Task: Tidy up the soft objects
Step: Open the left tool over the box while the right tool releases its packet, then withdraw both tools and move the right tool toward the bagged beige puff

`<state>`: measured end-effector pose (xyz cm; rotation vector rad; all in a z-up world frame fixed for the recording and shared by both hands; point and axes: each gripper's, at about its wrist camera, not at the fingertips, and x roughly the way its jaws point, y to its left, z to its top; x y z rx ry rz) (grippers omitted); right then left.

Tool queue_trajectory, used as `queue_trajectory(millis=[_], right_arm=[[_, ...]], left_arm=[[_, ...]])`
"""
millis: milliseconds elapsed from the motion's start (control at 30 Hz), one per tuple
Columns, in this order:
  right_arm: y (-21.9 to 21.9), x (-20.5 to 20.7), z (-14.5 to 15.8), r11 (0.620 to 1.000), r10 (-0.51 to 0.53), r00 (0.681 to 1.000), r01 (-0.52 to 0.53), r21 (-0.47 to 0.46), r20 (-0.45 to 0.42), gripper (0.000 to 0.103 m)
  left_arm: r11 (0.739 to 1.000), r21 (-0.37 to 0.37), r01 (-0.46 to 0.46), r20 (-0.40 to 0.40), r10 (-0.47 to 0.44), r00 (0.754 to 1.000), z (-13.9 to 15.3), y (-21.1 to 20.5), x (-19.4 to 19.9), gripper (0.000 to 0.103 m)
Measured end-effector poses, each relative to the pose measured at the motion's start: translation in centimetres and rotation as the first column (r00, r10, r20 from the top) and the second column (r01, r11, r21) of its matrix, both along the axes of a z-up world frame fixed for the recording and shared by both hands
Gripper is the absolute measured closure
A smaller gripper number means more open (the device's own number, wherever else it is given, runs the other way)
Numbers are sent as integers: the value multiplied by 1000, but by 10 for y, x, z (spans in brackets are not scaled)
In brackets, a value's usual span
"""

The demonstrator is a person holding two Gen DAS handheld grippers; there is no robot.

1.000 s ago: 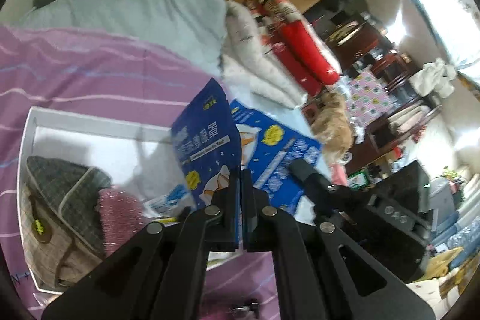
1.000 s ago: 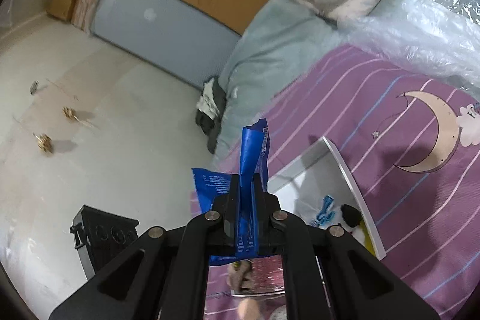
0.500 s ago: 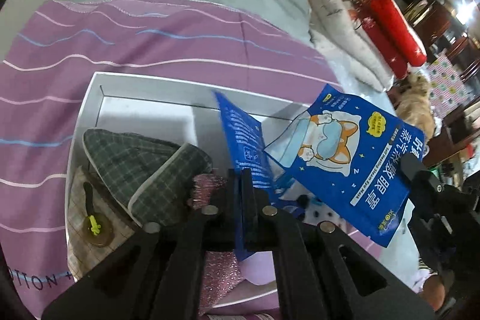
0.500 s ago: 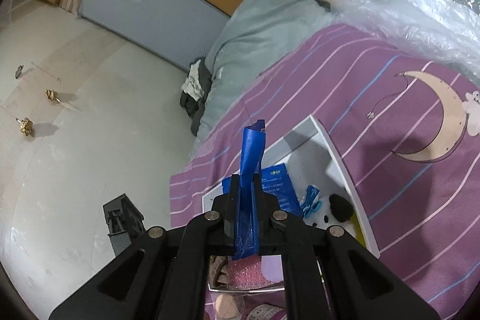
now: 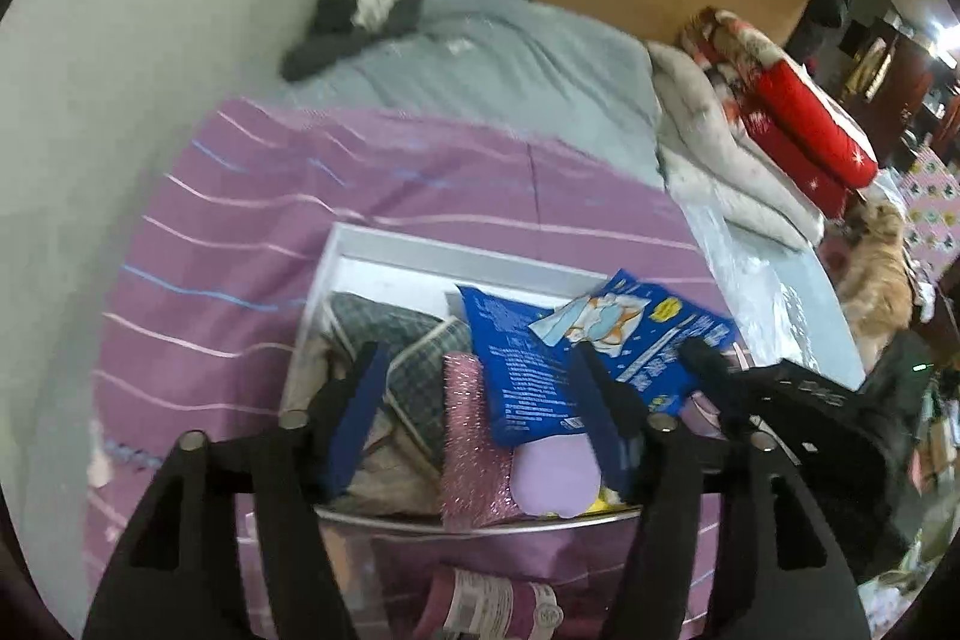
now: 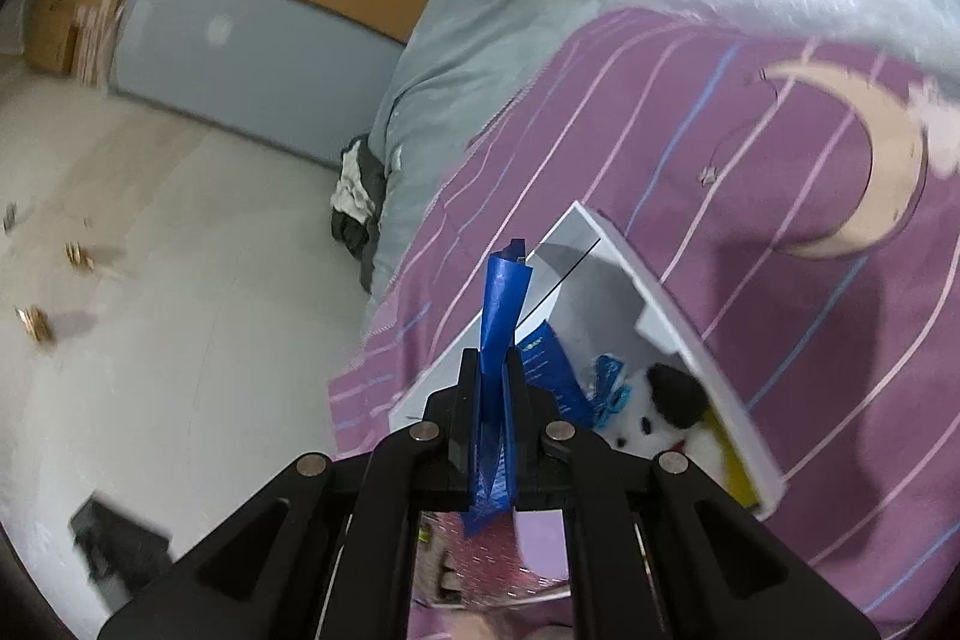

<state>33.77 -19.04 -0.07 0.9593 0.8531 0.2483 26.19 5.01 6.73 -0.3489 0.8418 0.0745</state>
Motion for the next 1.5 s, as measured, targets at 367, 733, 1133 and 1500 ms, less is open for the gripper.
queue_trajectory(millis=[367, 733, 1133, 1500], right_arm=[[-12, -9, -51, 950, -249, 958, 270, 154, -139, 98], [2, 3, -40, 978, -179, 978, 189, 92, -109, 70], [35, -4, 18, 985, 80, 996, -86, -147, -44, 32], [17, 2, 5, 989, 95, 994, -100, -111, -47, 31]], left_arm=[[998, 61, 5, 7, -5, 1000, 13, -8, -5, 34], [998, 61, 8, 40, -10, 999, 19, -8, -13, 34], [1000, 27, 6, 78, -8, 997, 25, 12, -25, 34], [997, -80, 14, 45, -10, 999, -5, 37, -8, 34]])
